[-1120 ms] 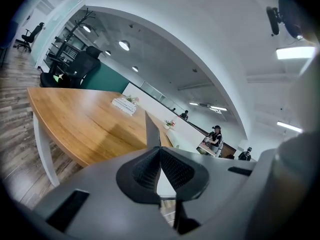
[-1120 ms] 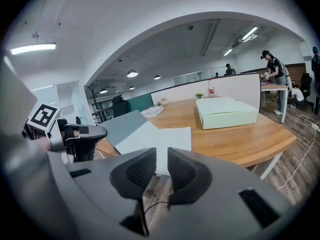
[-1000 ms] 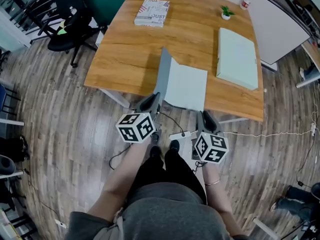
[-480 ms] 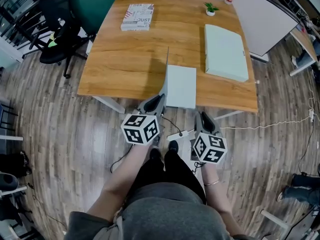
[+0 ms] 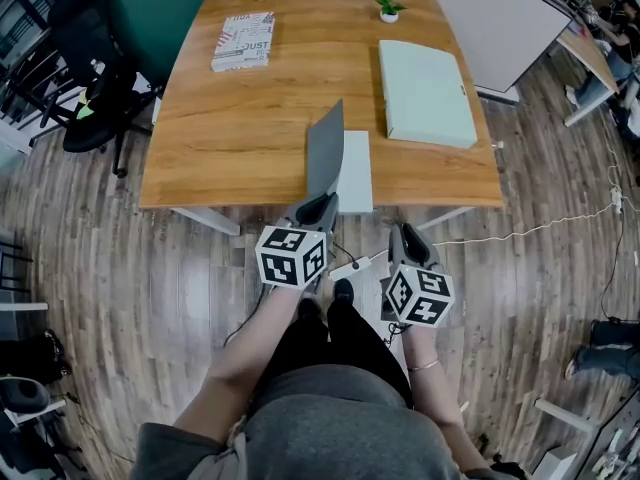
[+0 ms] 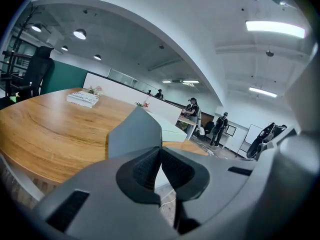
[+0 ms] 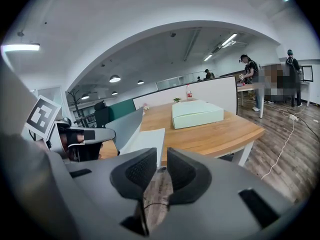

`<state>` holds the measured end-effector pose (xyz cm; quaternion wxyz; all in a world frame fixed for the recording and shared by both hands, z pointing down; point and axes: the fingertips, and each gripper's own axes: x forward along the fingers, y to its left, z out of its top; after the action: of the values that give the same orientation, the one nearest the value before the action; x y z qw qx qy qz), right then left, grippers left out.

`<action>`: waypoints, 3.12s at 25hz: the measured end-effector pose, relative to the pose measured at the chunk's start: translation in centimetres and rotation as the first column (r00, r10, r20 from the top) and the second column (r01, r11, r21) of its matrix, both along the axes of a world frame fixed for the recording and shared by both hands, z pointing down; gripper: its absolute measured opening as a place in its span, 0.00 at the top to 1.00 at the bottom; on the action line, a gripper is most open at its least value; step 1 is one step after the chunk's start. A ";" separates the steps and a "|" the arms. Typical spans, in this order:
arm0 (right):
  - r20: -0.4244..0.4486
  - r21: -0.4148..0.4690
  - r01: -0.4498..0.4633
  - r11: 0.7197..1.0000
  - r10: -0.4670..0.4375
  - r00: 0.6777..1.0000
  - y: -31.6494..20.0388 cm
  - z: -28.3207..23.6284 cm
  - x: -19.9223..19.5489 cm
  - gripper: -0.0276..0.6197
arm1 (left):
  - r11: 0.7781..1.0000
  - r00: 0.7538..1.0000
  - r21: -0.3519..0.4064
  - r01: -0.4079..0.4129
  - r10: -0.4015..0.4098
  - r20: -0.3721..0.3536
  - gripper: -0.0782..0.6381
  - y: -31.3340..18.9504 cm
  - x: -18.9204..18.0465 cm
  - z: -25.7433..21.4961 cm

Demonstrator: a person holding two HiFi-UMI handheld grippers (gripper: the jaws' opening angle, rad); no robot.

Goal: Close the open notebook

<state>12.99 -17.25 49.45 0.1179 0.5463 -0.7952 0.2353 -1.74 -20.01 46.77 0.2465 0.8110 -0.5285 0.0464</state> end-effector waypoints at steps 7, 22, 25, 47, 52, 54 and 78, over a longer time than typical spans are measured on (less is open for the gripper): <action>0.003 -0.010 -0.036 0.999 0.036 0.999 0.1 0.3 1.4 0.85 | 0.997 0.996 -0.044 -0.060 0.063 0.061 0.85 -0.5 2.1 1.5; 0.000 -0.042 -0.094 0.995 0.094 0.996 0.2 1.3 3.6 0.85 | 0.972 0.947 -0.159 -0.172 0.208 0.245 0.85 -1.2 5.4 5.9; -0.001 -0.047 -0.101 0.994 0.101 0.995 0.2 1.5 3.9 0.85 | 0.968 0.938 -0.176 -0.180 0.223 0.265 0.85 -1.3 5.7 6.6; -0.002 -0.081 -0.120 0.989 0.120 0.993 -0.5 2.6 4.9 0.86 | 0.935 0.872 -0.272 -0.229 0.321 0.370 0.81 -1.2 7.6 9.4; -0.004 -0.085 -0.121 0.989 0.121 0.993 -0.6 2.7 5.1 0.86 | 0.934 0.873 -0.268 -0.236 0.325 0.365 0.78 -1.4 7.9 9.6; -0.004 -0.086 -0.123 0.989 0.123 0.992 -0.5 2.8 5.2 0.86 | 0.933 0.871 -0.266 -0.242 0.329 0.363 0.76 -1.3 8.1 9.7; -0.001 -0.056 -0.099 0.994 0.099 0.995 -0.6 1.8 4.6 0.86 | 0.939 0.911 -0.212 -0.269 0.320 0.262 0.69 0.1 8.7 7.4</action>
<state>17.61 -17.81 51.29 0.1208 0.5814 -0.7603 0.2633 6.95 -19.94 54.15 0.2246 0.8416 -0.4242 0.2477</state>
